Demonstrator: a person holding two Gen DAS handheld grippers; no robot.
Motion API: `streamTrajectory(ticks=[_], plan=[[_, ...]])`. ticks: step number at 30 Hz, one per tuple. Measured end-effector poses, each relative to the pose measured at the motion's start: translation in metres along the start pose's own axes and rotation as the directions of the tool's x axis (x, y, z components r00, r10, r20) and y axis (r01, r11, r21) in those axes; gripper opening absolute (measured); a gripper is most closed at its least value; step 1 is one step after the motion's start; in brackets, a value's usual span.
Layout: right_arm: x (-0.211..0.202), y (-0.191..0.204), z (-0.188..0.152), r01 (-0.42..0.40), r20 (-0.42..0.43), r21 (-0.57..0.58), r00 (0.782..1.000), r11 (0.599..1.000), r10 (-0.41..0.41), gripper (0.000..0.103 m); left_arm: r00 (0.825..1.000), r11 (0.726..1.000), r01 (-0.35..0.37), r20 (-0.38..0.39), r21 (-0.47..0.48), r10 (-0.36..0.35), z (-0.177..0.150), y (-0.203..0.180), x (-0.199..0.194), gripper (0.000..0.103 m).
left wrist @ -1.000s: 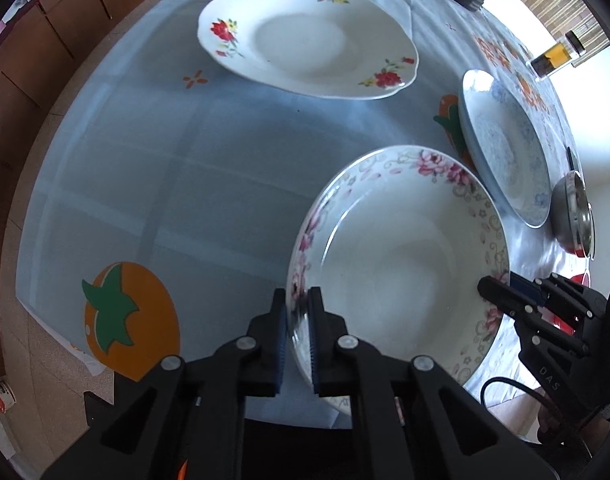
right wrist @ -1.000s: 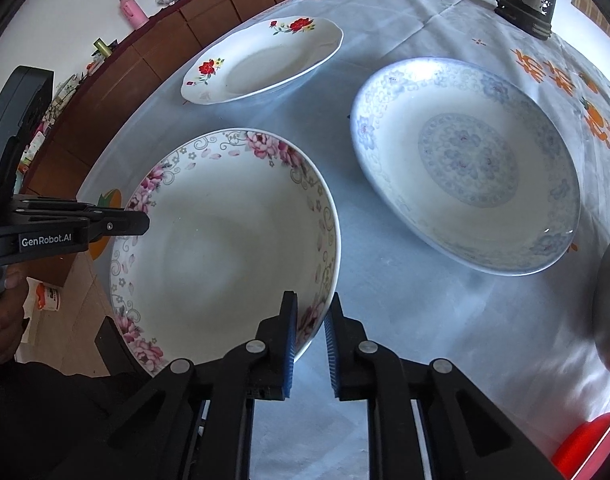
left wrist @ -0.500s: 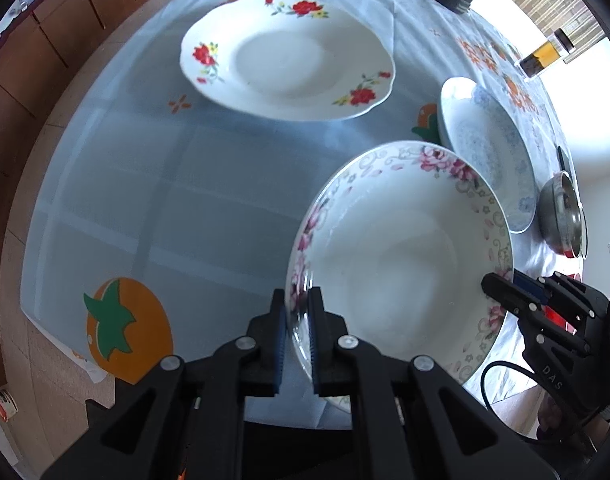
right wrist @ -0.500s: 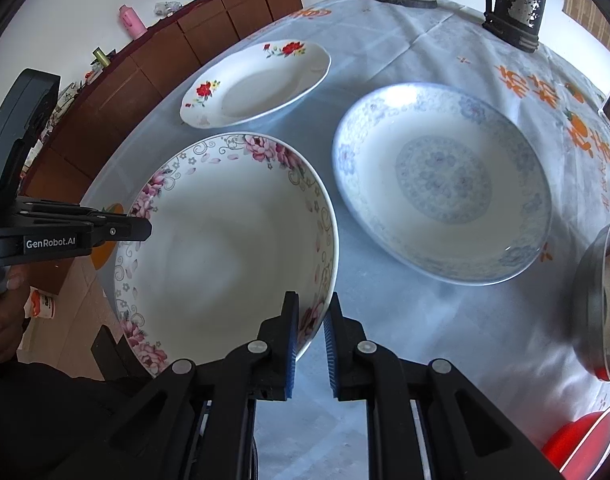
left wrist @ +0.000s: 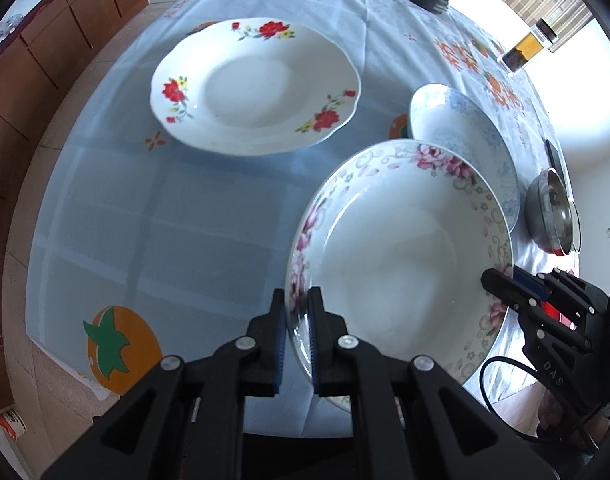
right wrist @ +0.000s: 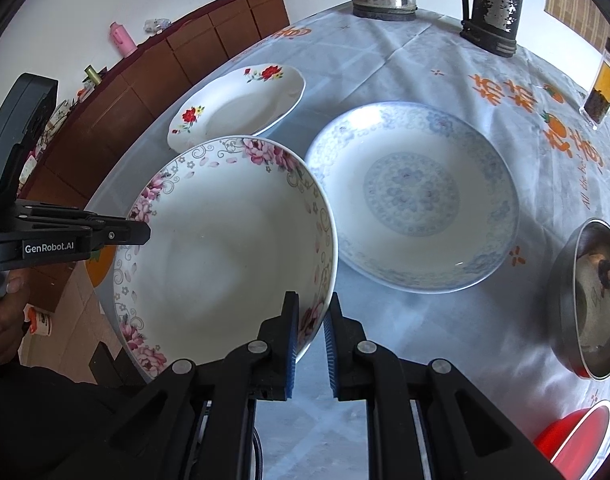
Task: Organize plates and bowls
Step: 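Lift the pink-floral plate with both tools and carry it over the blue-patterned plate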
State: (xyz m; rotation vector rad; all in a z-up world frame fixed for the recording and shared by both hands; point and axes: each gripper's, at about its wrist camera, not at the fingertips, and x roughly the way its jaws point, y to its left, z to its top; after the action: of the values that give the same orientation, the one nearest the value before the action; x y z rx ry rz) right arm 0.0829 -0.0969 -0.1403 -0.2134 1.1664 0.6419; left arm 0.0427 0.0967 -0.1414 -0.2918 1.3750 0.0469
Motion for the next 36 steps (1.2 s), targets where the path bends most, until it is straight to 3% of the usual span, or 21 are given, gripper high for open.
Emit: streamTrajectory(ticks=[36], plan=[[-0.024, -0.032, 0.01, 0.047, 0.078, 0.075, 0.996, 0.996, -0.053, 0.013, 0.999, 0.993, 0.01, 0.048, 0.115, -0.015, 0.019, -0.033, -0.021, 0.006]])
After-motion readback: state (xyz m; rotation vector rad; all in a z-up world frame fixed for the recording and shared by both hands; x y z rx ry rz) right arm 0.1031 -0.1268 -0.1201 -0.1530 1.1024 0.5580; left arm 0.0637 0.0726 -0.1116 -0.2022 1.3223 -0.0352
